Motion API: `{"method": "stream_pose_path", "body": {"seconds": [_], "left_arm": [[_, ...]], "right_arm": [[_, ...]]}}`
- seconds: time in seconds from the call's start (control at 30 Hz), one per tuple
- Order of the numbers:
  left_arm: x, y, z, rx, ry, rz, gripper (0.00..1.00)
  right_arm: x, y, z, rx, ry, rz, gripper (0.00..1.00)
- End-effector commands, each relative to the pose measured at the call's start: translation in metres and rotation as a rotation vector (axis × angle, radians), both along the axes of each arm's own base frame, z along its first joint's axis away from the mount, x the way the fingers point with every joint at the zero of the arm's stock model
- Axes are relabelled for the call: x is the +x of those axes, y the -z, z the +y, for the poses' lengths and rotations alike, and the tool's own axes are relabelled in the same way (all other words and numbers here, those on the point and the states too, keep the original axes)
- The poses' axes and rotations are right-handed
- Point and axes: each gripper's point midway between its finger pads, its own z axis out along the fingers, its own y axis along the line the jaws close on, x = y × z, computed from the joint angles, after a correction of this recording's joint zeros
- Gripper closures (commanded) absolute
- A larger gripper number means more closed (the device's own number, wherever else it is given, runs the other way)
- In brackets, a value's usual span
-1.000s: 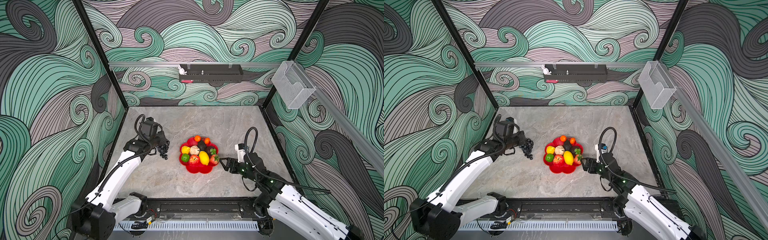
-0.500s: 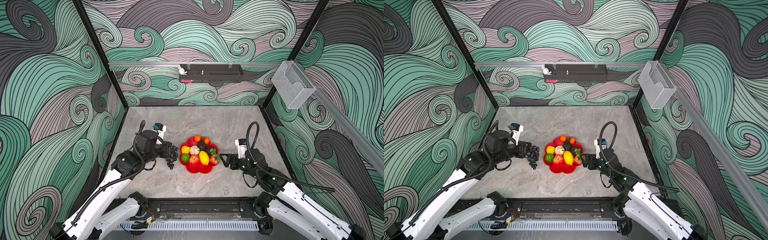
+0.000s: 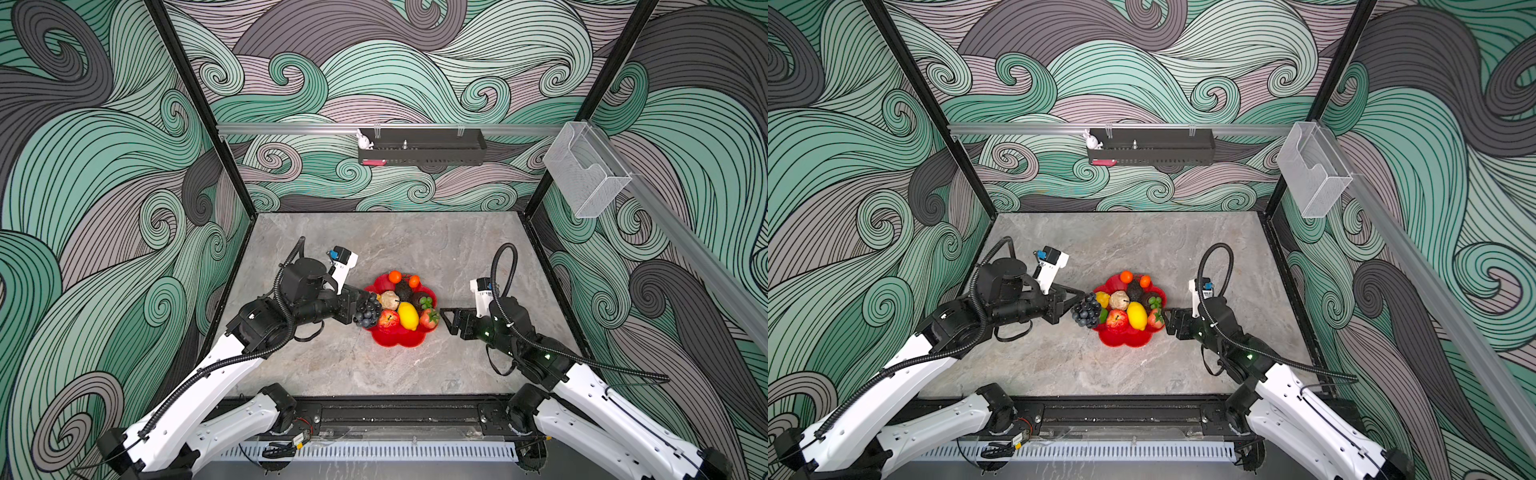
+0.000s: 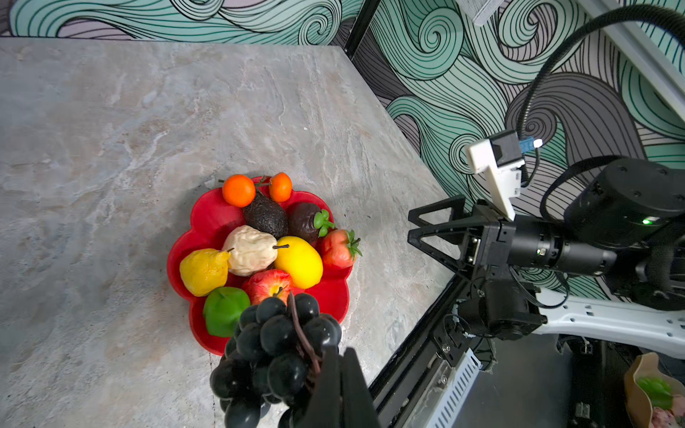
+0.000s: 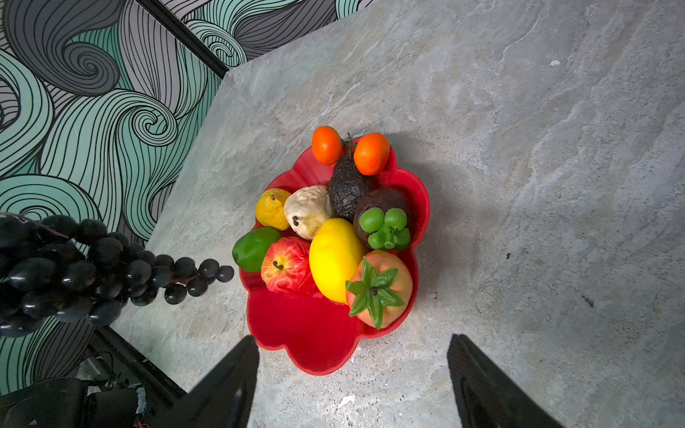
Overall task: Arrange fruit in a fruit bowl
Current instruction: Place the fruits in the fruit bowl.
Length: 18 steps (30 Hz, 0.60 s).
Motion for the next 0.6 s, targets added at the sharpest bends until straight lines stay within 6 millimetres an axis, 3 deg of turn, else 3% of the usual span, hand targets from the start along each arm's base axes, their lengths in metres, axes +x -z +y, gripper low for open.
{"method": "stream_pose_path", "body": {"seconds": [0.0, 0.33, 0.57], "left_arm": [[0.004, -0.023, -0.016, -0.052, 0.034, -0.055, 1.00], [0.007, 0.008, -0.038, 0.026, 0.072, -0.012, 1.00], [0.011, 0.023, -0.034, 0.099, 0.046, -0.018, 1.00]], "right_arm": [[0.003, -0.005, -0.002, 0.003, 0.015, -0.013, 0.19], [0.001, 0.000, -0.003, 0.001, 0.020, -0.001, 0.19], [0.002, -0.001, -0.003, 0.001, 0.018, -0.004, 0.19]]}}
